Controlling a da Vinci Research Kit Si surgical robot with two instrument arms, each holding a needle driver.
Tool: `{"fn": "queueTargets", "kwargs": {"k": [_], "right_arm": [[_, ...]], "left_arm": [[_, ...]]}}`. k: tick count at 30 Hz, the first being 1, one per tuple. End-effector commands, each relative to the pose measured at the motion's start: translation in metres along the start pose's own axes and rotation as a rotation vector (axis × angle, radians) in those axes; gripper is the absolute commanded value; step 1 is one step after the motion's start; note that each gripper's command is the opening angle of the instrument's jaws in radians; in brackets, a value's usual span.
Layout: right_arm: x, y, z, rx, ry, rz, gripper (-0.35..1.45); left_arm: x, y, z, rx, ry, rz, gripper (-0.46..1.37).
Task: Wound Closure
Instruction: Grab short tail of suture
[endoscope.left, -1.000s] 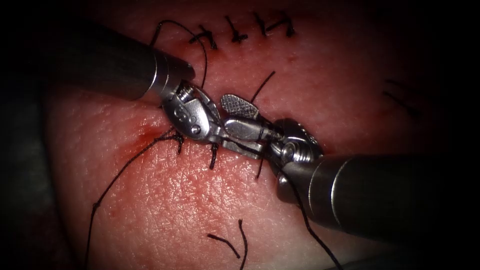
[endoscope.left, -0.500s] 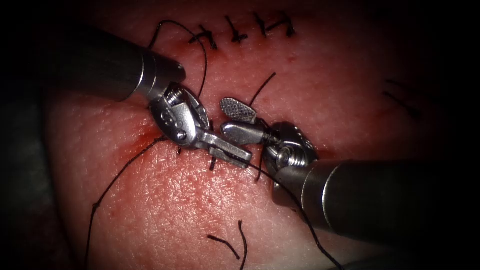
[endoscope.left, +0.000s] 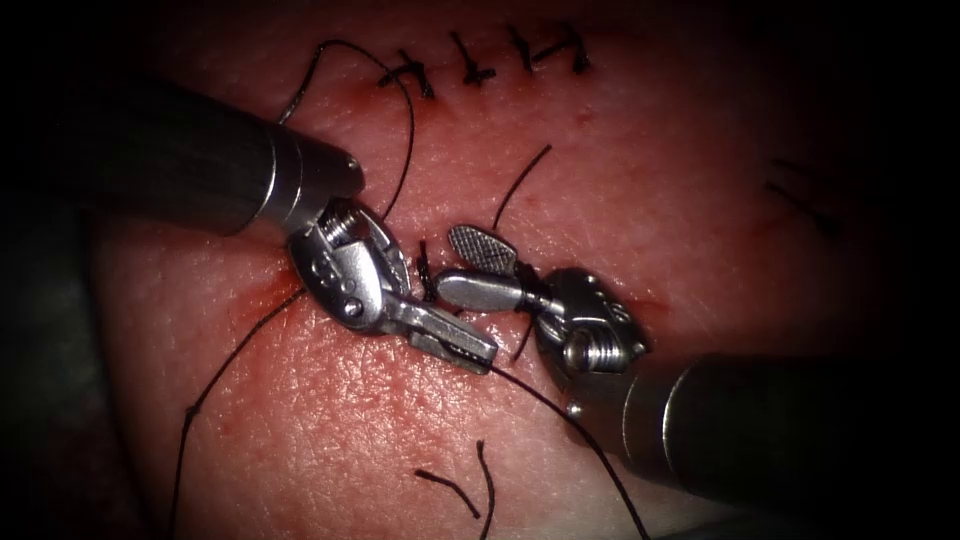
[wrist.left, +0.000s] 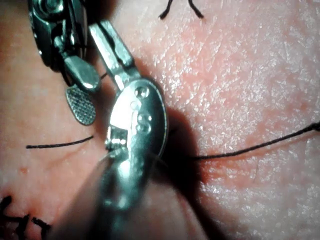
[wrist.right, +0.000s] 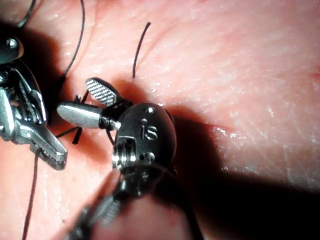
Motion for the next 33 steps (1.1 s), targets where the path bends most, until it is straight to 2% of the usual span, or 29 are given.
{"fn": "queueTargets", "kwargs": {"k": [1, 10, 17, 21, 30, 33], "right_arm": [[0.0, 0.0002, -0.0002, -0.027, -0.004, -0.004, 0.7], [-0.0003, 0.001, -0.0002, -0.211, -0.017, 0.04, 0.7], [0.0001, 0.0018, -0.0002, -0.315, 0.023, 0.042, 0.83], [0.0003, 0.0024, -0.0004, -0.375, 0.012, 0.041, 0.87], [0.0003, 0.0042, -0.0007, -0.499, 0.022, 0.09, 0.91], [0.0003, 0.0042, -0.0003, -0.503, 0.024, 0.097, 0.91]], "left_arm": [[0.0, -0.0001, 0.0002, 0.014, -0.018, 0.015, -0.35], [-0.0008, -0.0012, 0.0024, 0.122, -0.15, 0.089, -0.35], [-0.0025, -0.0024, 0.002, 0.135, -0.165, 0.092, -0.35], [-0.0036, -0.0027, 0.0015, 0.138, -0.17, 0.095, -0.35], [-0.0055, -0.004, 0.001, 0.141, -0.172, 0.092, -0.35], [-0.006, -0.0042, 0.0008, 0.14, -0.169, 0.087, -0.35]]}}
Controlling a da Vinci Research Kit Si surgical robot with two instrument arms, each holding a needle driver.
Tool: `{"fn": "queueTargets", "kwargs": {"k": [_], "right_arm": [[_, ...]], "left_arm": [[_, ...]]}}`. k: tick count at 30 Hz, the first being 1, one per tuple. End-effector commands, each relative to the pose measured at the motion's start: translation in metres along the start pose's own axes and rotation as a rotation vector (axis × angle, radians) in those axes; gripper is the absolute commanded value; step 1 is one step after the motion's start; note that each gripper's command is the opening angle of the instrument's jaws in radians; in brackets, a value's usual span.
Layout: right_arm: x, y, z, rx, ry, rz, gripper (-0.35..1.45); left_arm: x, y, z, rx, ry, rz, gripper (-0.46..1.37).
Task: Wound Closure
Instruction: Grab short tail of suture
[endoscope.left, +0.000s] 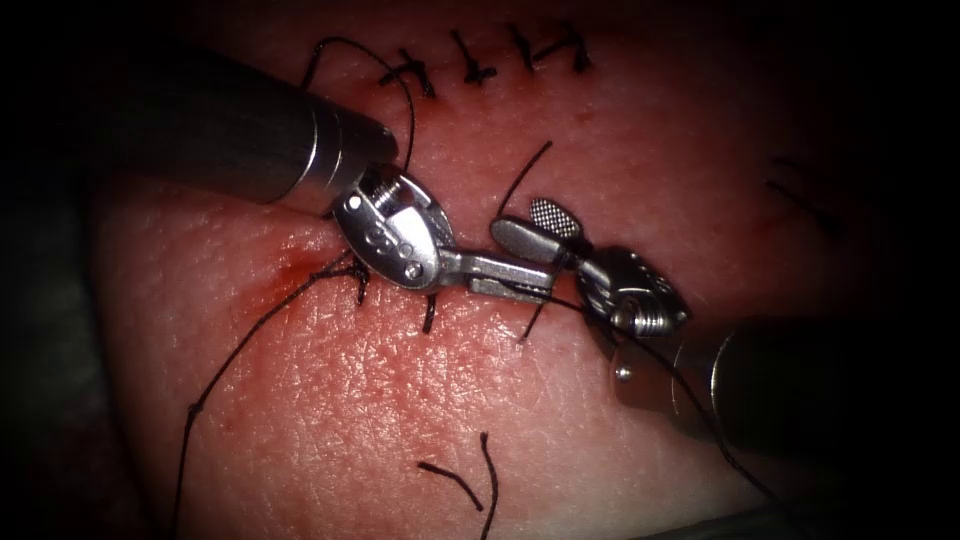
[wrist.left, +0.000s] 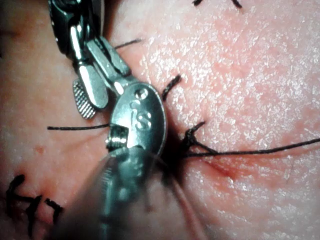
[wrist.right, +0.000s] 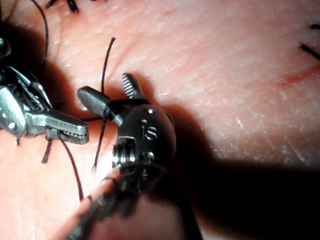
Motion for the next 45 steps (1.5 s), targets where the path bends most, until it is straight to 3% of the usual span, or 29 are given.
{"fn": "queueTargets", "kwargs": {"k": [1, 9, 19, 27, 39, 43, 44, 45], "right_arm": [[0.0, -0.0001, 0.0001, 0.0, -0.005, 0.001, 0.91], [0.0002, -0.0004, 0.0015, -0.008, 0.018, 0.01, 0.9], [0.0021, -0.0019, 0.0027, 0.042, 0.1, 0.029, 0.79], [0.0018, -0.0035, 0.0036, 0.117, 0.068, -0.013, 0.77], [0.0018, -0.0036, 0.0042, 0.108, 0.081, -0.047, 0.67], [0.0018, -0.0038, 0.0043, 0.103, 0.084, -0.046, 0.15], [0.0018, -0.0038, 0.0043, 0.105, 0.082, -0.046, -0.19], [0.0018, -0.0039, 0.0043, 0.103, 0.069, -0.047, -0.35]], "left_arm": [[-0.0001, 0.0, 0.0, -0.009, 0.002, -0.007, -0.35], [-0.0009, -0.0004, -0.0001, -0.009, 0.003, -0.013, -0.35], [-0.0011, -0.0008, -0.0002, -0.009, 0.003, -0.016, -0.35], [-0.001, -0.0011, -0.0004, -0.01, 0.003, -0.026, -0.35], [-0.0009, -0.001, -0.0008, -0.01, 0.002, -0.026, -0.35], [-0.0009, -0.001, -0.0008, -0.01, 0.002, -0.025, -0.35], [-0.0009, -0.001, -0.0008, -0.01, 0.002, -0.025, -0.35], [-0.0008, -0.001, -0.0008, -0.01, 0.002, -0.025, -0.35]]}}
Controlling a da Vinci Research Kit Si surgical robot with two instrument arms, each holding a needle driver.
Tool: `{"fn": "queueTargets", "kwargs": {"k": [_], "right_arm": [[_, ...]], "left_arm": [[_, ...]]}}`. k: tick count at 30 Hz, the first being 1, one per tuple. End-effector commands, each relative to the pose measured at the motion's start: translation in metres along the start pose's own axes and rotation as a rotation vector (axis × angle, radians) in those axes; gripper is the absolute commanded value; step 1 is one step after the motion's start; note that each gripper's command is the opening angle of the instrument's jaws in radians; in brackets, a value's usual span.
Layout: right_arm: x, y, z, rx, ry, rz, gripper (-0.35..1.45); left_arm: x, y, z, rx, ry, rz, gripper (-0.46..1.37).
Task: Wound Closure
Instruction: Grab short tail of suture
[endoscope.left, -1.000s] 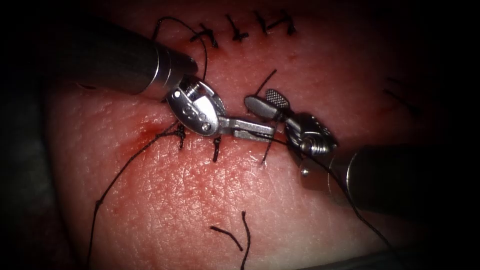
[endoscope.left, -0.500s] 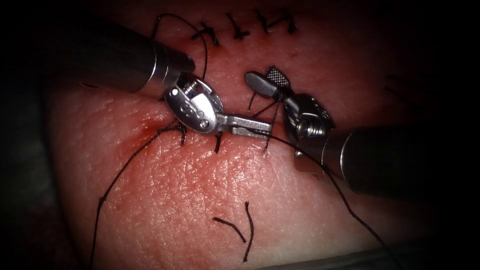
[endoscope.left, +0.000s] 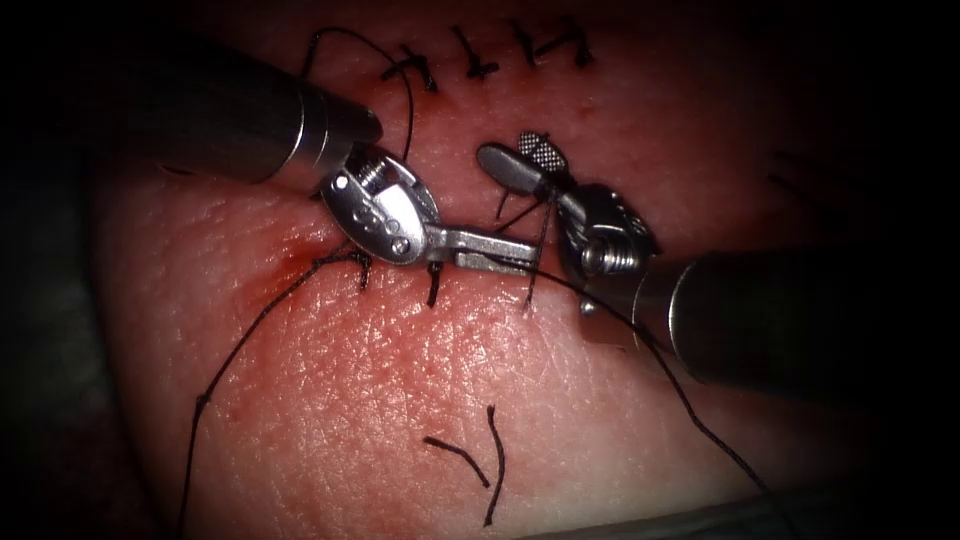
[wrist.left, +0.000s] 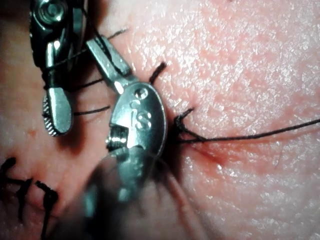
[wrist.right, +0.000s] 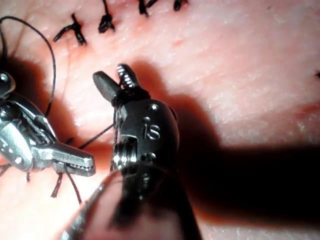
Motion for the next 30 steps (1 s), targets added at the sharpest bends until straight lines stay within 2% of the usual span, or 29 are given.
{"fn": "queueTargets", "kwargs": {"k": [1, 3, 18, 30], "right_arm": [[0.0, 0.0, -0.0001, -0.008, -0.023, -0.001, -0.35], [-0.0001, -0.0001, -0.0002, -0.021, -0.053, -0.003, -0.35], [-0.0004, -0.001, -0.0013, -0.001, -0.071, -0.005, -0.35], [-0.0003, -0.0011, -0.0014, 0.0, -0.074, -0.003, -0.35]], "left_arm": [[0.0, 0.0, 0.0, -0.007, 0.0, 0.0, -0.35], [0.0, 0.0001, -0.0001, -0.007, 0.0, 0.001, -0.35], [0.0, 0.0003, -0.0004, -0.006, -0.004, 0.004, -0.35], [0.0, 0.0003, -0.0004, -0.006, -0.004, 0.005, -0.35]]}}
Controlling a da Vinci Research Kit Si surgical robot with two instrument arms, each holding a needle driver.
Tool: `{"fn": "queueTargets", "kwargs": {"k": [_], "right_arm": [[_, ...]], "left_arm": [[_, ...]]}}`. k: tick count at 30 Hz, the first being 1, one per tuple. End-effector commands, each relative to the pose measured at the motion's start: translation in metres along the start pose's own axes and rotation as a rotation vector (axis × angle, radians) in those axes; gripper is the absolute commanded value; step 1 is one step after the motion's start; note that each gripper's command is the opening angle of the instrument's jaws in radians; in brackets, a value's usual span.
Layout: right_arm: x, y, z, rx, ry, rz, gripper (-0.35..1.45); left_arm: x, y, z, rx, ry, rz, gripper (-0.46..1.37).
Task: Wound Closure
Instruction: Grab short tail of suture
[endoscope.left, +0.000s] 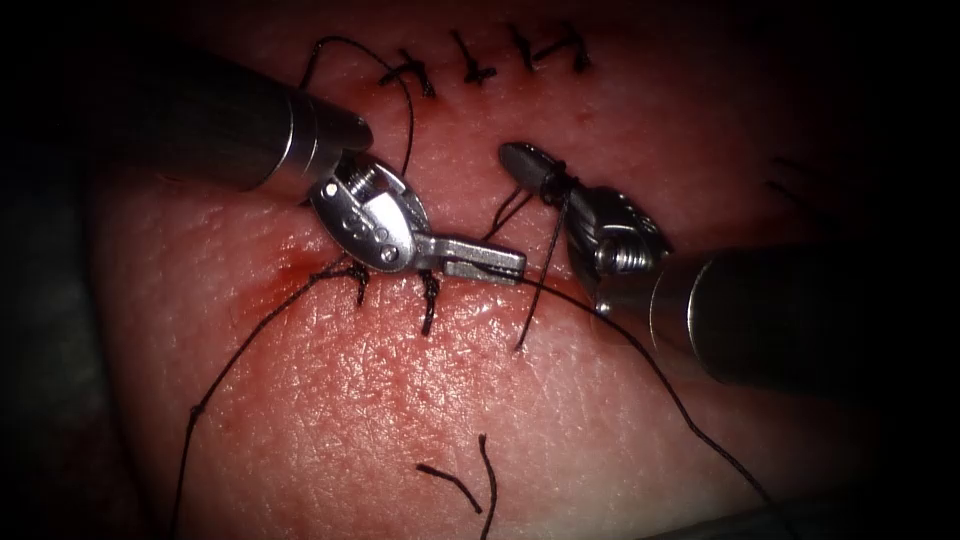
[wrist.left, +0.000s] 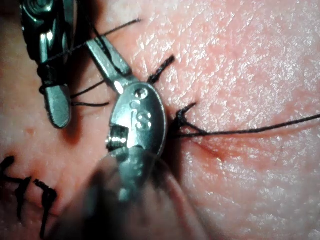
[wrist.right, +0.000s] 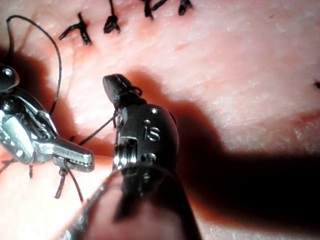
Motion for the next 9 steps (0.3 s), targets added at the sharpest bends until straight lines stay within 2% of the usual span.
{"fn": "queueTargets", "kwargs": {"k": [1, 9], "right_arm": [[0.0, 0.0, 0.0, -0.007, 0.0, 0.0, -0.35], [-0.0001, -0.0002, -0.0003, -0.005, -0.002, 0.0, -0.35]], "left_arm": [[0.0, 0.0, 0.0, -0.007, 0.0, 0.0, -0.35], [0.0, 0.0001, 0.0, -0.008, 0.001, 0.002, -0.35]]}}
